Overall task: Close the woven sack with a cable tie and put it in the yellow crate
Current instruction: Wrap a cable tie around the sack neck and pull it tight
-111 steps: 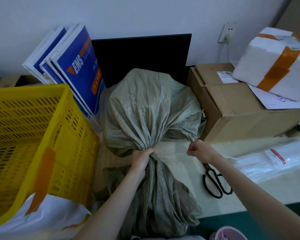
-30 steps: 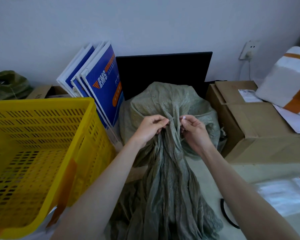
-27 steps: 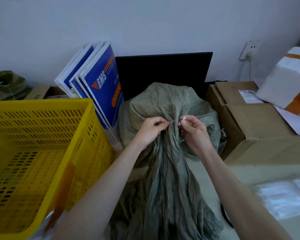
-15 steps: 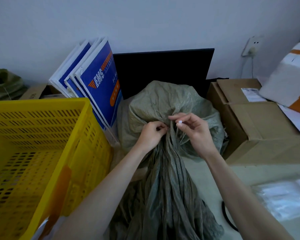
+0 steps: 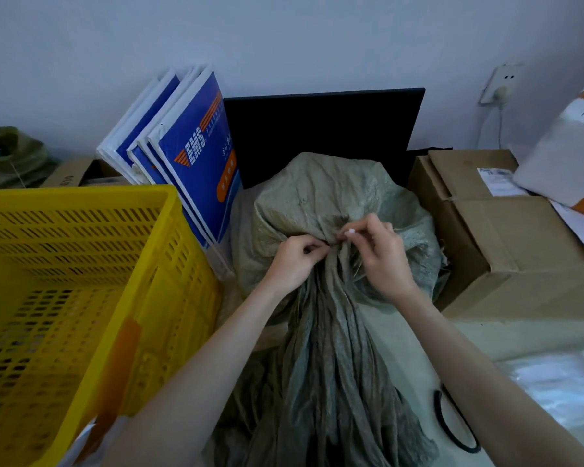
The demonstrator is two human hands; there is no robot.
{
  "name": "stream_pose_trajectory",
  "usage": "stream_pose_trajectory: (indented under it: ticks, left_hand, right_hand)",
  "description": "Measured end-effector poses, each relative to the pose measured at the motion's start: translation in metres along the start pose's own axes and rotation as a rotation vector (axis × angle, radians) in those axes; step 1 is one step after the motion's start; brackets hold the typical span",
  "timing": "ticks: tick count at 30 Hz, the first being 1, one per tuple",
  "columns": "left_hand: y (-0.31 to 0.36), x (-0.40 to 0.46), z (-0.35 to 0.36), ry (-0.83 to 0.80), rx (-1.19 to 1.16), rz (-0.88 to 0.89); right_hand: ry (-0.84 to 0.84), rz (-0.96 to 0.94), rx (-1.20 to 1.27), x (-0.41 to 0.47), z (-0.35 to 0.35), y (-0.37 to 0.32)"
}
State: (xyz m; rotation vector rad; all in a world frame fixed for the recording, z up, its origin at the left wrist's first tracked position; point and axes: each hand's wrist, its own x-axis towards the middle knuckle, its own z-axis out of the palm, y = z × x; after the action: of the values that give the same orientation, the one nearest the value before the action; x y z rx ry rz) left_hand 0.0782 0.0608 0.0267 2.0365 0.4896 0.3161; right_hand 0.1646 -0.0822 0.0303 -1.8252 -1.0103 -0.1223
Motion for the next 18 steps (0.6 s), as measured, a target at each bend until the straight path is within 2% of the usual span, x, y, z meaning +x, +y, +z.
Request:
stream_pose_trajectory:
  ticks: [3,7,12,15,18]
  left_hand:
    - [0.000,-0.004,-0.001,-0.009,-0.132,-0.065]
    - [0.000,-0.010,-0.003,-0.035,-0.374,-0.102]
    - [0.004,-0.013,-0.004,-0.086,-0.634,-0.025]
    - [0.012,-0.012,0.000,-0.014,-0.552,0.018]
    - [0.016,-0.008,0.004,0.025,-0.359,0.056]
  right_hand:
    - [0.034,0.170,0.218,-0.002,0.001,0.012]
    - [-0.005,0.329,0.437,-0.004,0.005,0.019]
    - [-0.057,0.362,0.480,-0.004,0.011,0.030]
    - [-0.089,0.338,0.468,-0.007,0.014,0.033]
    - [-0.085,0.415,0.626,-0.013,0.015,0.037]
